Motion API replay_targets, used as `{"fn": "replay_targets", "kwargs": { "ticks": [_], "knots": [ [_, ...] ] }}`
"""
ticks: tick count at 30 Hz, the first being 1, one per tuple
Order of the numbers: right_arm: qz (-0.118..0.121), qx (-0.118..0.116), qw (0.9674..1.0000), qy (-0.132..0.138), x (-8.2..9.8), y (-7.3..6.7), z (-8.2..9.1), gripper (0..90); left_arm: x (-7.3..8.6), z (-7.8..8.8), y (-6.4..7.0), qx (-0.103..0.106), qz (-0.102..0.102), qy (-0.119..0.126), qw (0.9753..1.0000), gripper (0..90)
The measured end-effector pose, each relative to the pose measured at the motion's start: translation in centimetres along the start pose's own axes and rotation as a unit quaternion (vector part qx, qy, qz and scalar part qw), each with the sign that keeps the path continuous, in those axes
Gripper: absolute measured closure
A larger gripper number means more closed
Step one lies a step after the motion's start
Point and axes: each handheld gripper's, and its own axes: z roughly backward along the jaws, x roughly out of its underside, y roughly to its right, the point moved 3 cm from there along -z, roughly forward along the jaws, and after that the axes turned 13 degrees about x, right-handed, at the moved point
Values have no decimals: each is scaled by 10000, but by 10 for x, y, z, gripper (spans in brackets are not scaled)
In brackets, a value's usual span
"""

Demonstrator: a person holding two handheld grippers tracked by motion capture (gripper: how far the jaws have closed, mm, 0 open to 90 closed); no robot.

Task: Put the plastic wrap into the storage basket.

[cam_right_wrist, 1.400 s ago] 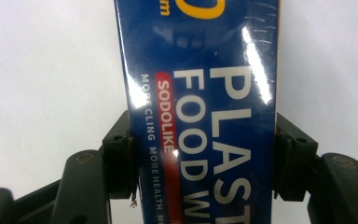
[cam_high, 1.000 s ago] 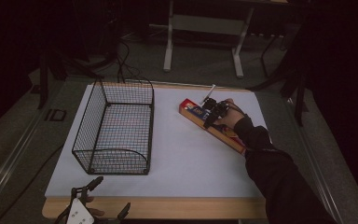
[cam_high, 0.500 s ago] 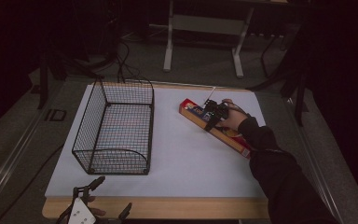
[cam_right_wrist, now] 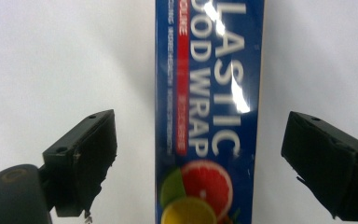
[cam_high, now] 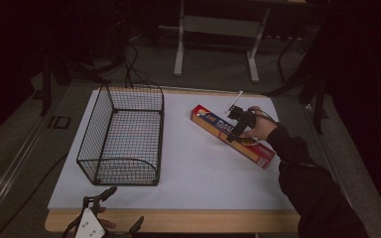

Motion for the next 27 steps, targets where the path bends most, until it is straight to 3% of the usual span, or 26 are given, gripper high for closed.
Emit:
{"fn": "replay_targets", "kwargs": {
  "ticks": [6, 13, 24, 27],
  "knots": [
    [-3, 28, 9999, 102, 9, -2, 2, 160, -1, -7, 2, 259, 10, 34, 9997, 2],
    [-9, 88, 9999, -109, 10, -5, -10, 224, -1, -12, 3, 560, 14, 26, 9984, 2],
    [-83, 232, 9989, -408, -11, -5, -27, 305, -1, -15, 1, 737, 33, 85, 9972, 1],
    [-167, 259, 9982, -512, -14, -8, -31, 329, -2, -14, 0, 642, 34, 109, 9979, 2]
  ]
}}
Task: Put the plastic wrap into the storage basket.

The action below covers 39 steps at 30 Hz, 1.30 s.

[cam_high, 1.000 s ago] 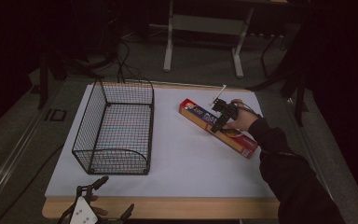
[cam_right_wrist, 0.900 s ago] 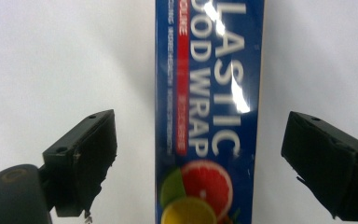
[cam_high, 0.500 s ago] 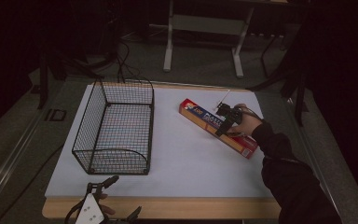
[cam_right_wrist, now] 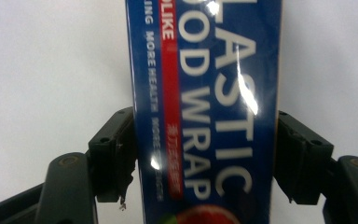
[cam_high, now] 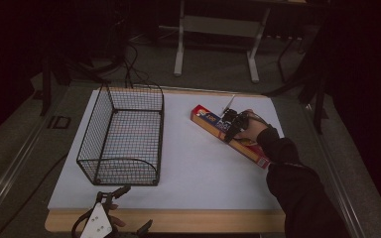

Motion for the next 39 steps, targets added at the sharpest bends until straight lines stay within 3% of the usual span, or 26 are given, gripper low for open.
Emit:
{"fn": "replay_targets", "kwargs": {
  "ticks": [11, 15, 17, 21, 31, 33, 35, 39],
  "knots": [
    [-107, 38, 9999, 3, -2, -3, 1, 387, 0, 0, -1, -61, 43, 44, 10000, 2],
    [-626, -275, 9977, -13, 1, 2, 9, 394, 0, 0, -1, -71, 36, 39, 10000, 2],
    [-769, -196, 9968, 44, 3, 6, 16, 395, 0, -1, -1, -67, 17, 8, 10000, 2],
    [-1104, -292, 9934, 105, 4, 11, 30, 395, 0, -2, 0, -55, -2, 7, 10000, 2],
    [-1327, -273, 9899, 415, -6, 5, 67, 395, -2, -3, -1, -34, 2, 66, 10000, 1],
    [-1357, -138, 9891, 554, -8, 1, 75, 395, -2, -3, -1, -31, 10, 74, 10000, 2],
    [-1412, -13, 9873, 725, -12, -3, 84, 395, -2, -3, -1, -27, 18, 78, 10000, 2],
    [-1531, -51, 9841, 896, -18, -8, 98, 394, -2, -2, -1, -37, 13, 97, 9999, 1]
  ]
}}
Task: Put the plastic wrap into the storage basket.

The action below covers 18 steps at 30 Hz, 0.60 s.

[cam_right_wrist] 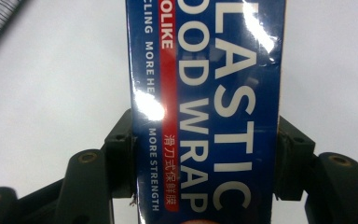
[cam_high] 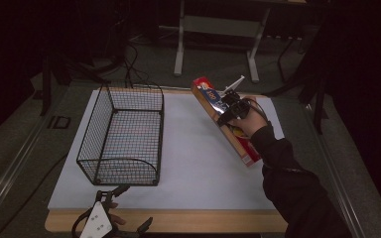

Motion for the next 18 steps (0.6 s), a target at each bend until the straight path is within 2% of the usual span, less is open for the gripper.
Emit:
{"fn": "replay_targets", "kwargs": {
  "ticks": [4, 10, 18],
  "knots": [
    [-54, 92, 9999, 74, -7, -9, 13, 394, 0, 0, 0, -7, 14, 5, 10000, 2],
    [-159, 81, 9994, 301, -22, -25, 37, 395, 0, -1, 1, -1, 7, -3, 10000, 2],
    [-139, 41, 9980, 618, -45, -52, 64, 395, 0, -1, 2, -29, 20, -5, 10000, 2]
  ]
}}
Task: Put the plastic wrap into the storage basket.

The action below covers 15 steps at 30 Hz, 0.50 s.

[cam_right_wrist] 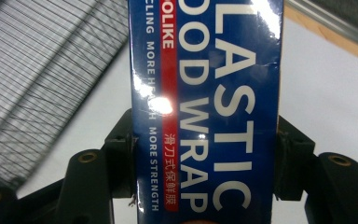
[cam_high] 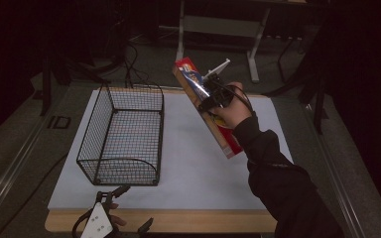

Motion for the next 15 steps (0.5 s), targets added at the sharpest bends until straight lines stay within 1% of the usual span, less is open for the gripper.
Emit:
{"fn": "replay_targets", "kwargs": {
  "ticks": [3, 5, 13, 15],
  "knots": [
    [73, -20, 9999, 113, -8, -10, 7, 395, 0, 1, 1, -7, 2, 10, 10000, 2],
    [76, -81, 9998, 159, -15, -17, 13, 396, 0, 1, 2, -9, 5, -5, 10000, 2],
    [157, -101, 9990, 414, -35, -38, 30, 396, -1, 2, 7, 59, -16, 2, 10000, 2],
    [197, -152, 9986, 473, -41, -45, 34, 396, -1, 3, 8, 77, -5, 0, 10000, 2]
  ]
}}
